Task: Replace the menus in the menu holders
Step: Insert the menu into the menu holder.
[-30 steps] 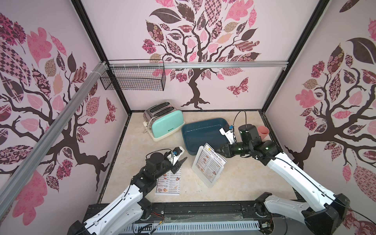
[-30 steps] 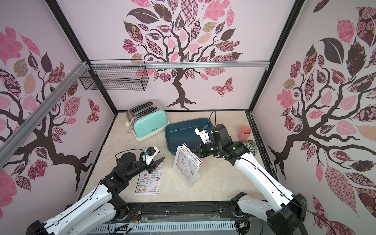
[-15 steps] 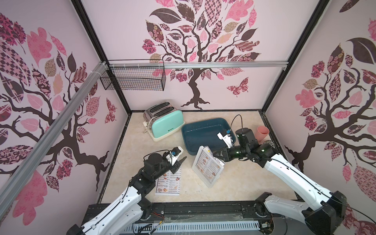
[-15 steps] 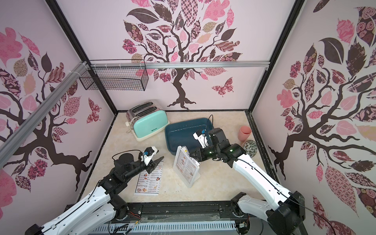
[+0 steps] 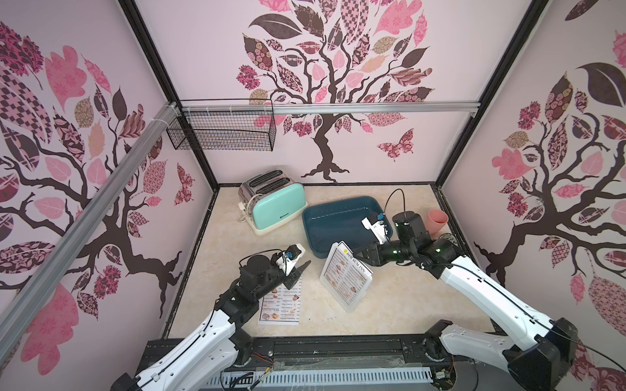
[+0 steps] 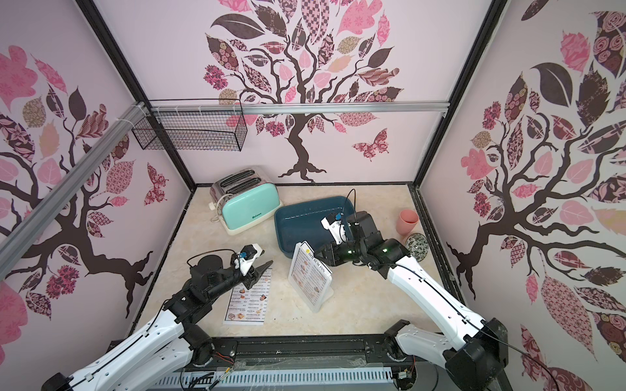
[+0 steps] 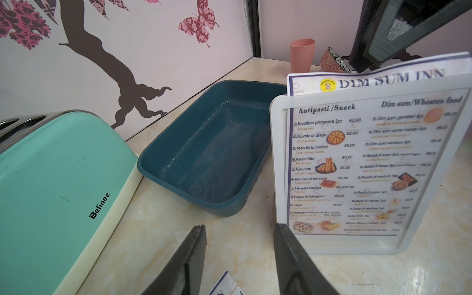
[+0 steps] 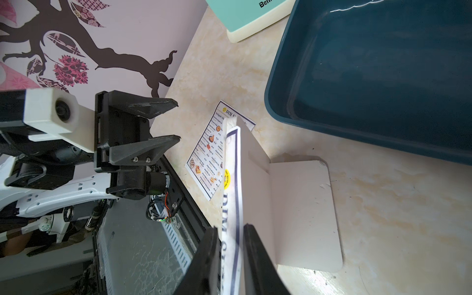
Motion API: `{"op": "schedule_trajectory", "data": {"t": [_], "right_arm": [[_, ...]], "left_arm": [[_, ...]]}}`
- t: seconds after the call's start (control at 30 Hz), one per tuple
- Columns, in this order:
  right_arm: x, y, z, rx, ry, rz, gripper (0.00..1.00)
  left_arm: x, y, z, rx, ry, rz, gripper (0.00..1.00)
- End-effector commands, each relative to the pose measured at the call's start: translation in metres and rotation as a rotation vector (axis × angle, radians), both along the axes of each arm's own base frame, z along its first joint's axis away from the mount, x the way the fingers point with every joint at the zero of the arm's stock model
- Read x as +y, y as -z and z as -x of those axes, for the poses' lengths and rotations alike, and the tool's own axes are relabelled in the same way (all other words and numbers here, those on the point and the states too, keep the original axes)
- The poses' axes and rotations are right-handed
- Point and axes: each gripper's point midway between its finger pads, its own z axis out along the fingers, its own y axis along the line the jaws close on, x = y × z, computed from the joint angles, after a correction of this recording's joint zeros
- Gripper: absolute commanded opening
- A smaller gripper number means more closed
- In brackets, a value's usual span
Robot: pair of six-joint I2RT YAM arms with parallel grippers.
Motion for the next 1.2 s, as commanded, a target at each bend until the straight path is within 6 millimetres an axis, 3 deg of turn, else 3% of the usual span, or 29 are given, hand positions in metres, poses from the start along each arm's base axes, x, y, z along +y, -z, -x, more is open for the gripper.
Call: {"op": "schedule_trajectory", "data": {"t": [0.0,0.2,0.5,0.8,0.83,0.93,1.0,1.07,1.17], "right_arm": [[0.003,-0.014,0.0,-0.023,-0.007,-0.024,0.19],[0.007,-0.017,0.001,-0.013,-0.02,-0.049,0.13],[0.014,0.002,0.006,0.034,-0.055,-0.039,0.04],[0.015,0.004,0.004,0.023,-0.056,-0.02,0.04],[0.014,-0.002,0.003,0.008,-0.051,-0.015,0.07],[0.007,-0.025,-0.004,-0.067,-0.021,0.011,0.4],[-0.005,-0.035,-0.004,-0.122,0.008,0.062,0.54],[-0.018,-0.025,0.005,-0.143,0.002,0.126,0.6],[-0.031,0.01,0.031,-0.091,-0.072,0.199,0.66]], "left_arm": [[0.001,0.0,0.0,-0.004,-0.005,-0.001,0.49],[0.002,0.0,0.001,-0.005,-0.006,-0.003,0.49],[0.003,-0.002,0.0,-0.01,-0.013,-0.001,0.49],[0.003,-0.002,0.0,-0.012,-0.015,-0.003,0.49],[0.002,-0.003,-0.001,-0.012,-0.015,-0.001,0.49],[0.001,-0.004,-0.001,-0.011,-0.012,0.002,0.49],[0.001,-0.005,-0.001,-0.012,-0.011,0.004,0.49],[0.0,-0.005,-0.002,-0.014,-0.009,0.005,0.49],[-0.001,-0.003,-0.003,-0.014,-0.008,0.009,0.49]]}}
